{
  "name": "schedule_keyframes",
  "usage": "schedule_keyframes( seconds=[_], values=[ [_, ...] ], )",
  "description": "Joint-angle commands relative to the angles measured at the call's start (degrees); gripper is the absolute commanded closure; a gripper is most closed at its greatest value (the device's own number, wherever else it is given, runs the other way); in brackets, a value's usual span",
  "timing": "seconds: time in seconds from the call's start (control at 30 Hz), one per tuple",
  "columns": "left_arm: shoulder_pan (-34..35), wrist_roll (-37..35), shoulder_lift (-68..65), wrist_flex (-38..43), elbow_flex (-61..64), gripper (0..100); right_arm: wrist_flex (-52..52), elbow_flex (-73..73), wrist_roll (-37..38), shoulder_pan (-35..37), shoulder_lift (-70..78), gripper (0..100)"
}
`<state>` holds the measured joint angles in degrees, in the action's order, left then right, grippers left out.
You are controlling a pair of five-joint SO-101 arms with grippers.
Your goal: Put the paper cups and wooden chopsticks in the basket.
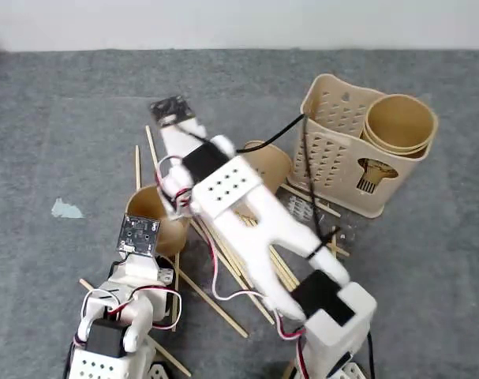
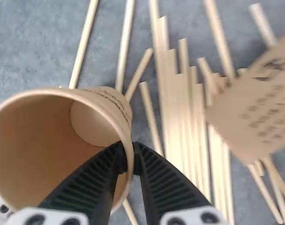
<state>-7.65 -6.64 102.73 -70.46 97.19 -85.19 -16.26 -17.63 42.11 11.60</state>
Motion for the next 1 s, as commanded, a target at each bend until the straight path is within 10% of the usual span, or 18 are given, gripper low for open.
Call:
schedule_keyframes(
  seconds=[0.0,0.37,0.97],
  values=[
    [-0.1,0.4,0.4,-0.3,-0.7,99,-0.7,-0.4,-0.4,-3.8,-6.7,99.1],
    [-0.1,0.4,0.4,-0.3,-0.7,99,-0.3,-0.4,2.2,-14.0,-17.3,99.1],
    [-0.1,0.4,0.4,-0.3,-0.7,99,4.6,-11.0,16.0,-54.2,-30.2,99.1]
  ],
)
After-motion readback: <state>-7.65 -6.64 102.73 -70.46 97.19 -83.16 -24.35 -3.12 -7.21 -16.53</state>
